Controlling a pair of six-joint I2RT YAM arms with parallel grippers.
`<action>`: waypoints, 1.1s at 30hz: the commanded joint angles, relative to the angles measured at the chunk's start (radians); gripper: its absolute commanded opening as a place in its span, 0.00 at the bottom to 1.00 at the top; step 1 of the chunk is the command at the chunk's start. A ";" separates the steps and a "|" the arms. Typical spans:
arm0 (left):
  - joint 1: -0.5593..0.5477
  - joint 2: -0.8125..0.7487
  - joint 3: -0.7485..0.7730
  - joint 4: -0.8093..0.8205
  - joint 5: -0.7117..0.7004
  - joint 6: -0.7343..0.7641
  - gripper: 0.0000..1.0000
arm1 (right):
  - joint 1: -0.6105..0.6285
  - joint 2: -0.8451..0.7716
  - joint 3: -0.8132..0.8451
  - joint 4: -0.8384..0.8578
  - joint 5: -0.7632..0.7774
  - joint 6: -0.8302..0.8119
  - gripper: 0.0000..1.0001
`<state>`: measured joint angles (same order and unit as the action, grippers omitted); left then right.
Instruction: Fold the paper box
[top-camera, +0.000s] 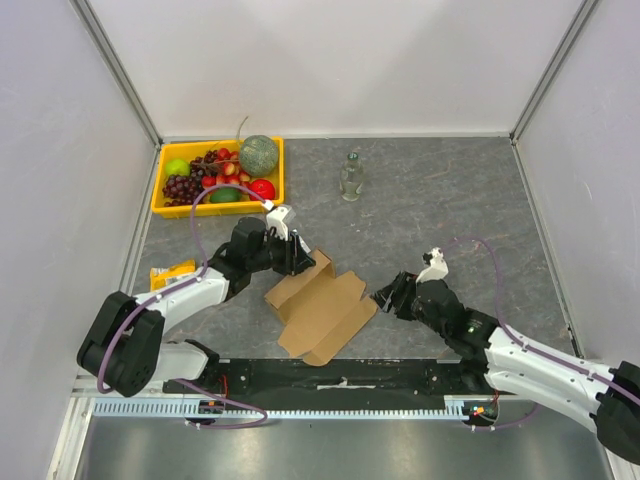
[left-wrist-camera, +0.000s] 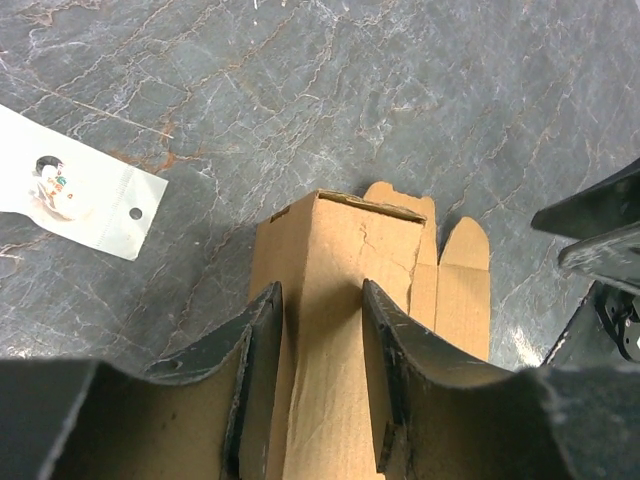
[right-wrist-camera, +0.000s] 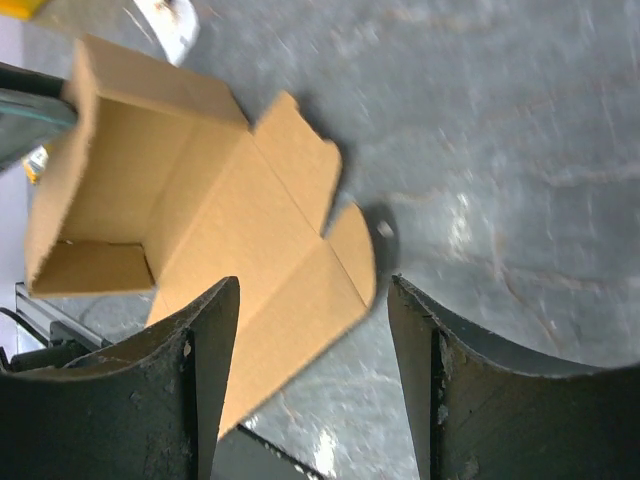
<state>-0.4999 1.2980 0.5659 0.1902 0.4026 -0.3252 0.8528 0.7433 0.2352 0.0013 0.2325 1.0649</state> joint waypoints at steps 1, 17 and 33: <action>-0.005 -0.023 -0.027 -0.001 0.012 0.005 0.43 | 0.028 -0.048 -0.057 -0.092 -0.024 0.210 0.68; -0.017 -0.054 -0.069 0.009 0.010 -0.014 0.41 | 0.239 0.249 -0.172 0.311 0.002 0.426 0.65; -0.017 -0.055 -0.084 0.012 0.001 -0.037 0.41 | 0.341 0.427 -0.261 0.681 0.222 0.527 0.63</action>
<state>-0.5125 1.2552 0.5098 0.2241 0.4026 -0.3340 1.1847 1.1172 0.0593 0.5373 0.3607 1.5562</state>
